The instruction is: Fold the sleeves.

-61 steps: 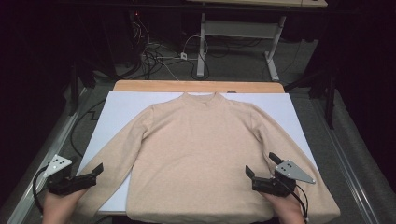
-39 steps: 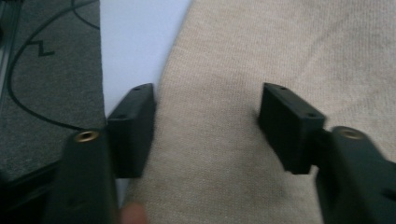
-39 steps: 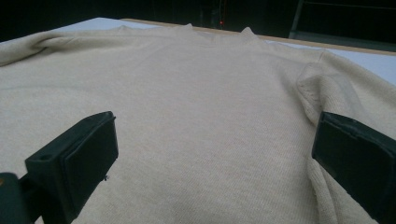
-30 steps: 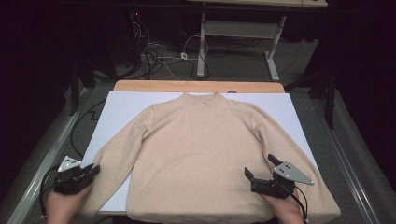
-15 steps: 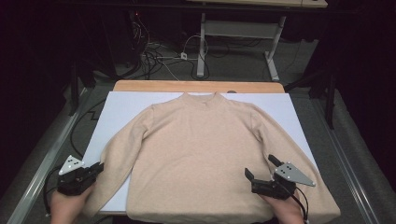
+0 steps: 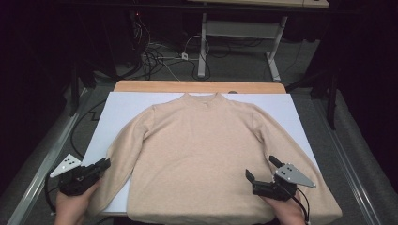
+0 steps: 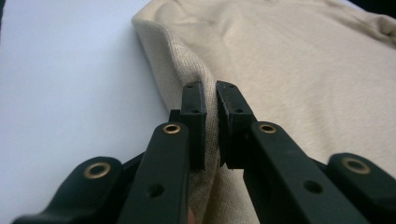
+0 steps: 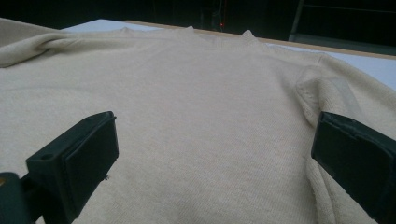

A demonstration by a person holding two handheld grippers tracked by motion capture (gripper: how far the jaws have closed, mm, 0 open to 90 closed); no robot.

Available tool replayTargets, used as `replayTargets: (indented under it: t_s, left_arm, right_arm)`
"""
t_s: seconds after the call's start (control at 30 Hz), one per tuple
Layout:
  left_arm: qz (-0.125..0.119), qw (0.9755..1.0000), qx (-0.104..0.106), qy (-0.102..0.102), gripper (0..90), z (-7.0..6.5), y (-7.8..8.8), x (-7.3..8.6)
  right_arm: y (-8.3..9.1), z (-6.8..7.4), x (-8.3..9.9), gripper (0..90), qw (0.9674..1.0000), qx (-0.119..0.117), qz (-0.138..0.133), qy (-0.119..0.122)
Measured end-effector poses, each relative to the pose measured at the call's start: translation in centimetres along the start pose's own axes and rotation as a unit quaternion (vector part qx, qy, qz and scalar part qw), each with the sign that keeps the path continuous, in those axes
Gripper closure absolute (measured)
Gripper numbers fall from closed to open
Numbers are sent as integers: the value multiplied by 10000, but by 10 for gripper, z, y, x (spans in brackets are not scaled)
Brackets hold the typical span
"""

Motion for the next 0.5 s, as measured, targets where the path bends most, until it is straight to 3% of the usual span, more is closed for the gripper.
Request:
replayTargets:
  t_s: [0.23, 0.43, 0.5]
  left_arm:
    - [-233, 9993, 269, -123, 803, -22, -1, -10]
    - [-322, 9988, 314, -195, 803, -36, -3, -18]
    - [-326, 9986, 316, -256, 803, -41, -4, -24]
  right_arm:
    - [0, 1, 0, 13, 10000, 6, -3, 44]
    - [3, 0, -3, 13, 10000, 56, -65, -24]
    - [5, 1, -3, 13, 10000, 41, -48, 59]
Point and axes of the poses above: each handheld gripper's, and its own axes: y roughly backward along the jaws, x roughly out of its underside, z roughly to its left, the point moved 10 cm from there along -y, roughly forward along the jaws, and after that the axes turned 7 degrees about y, right-handed, at the moved point
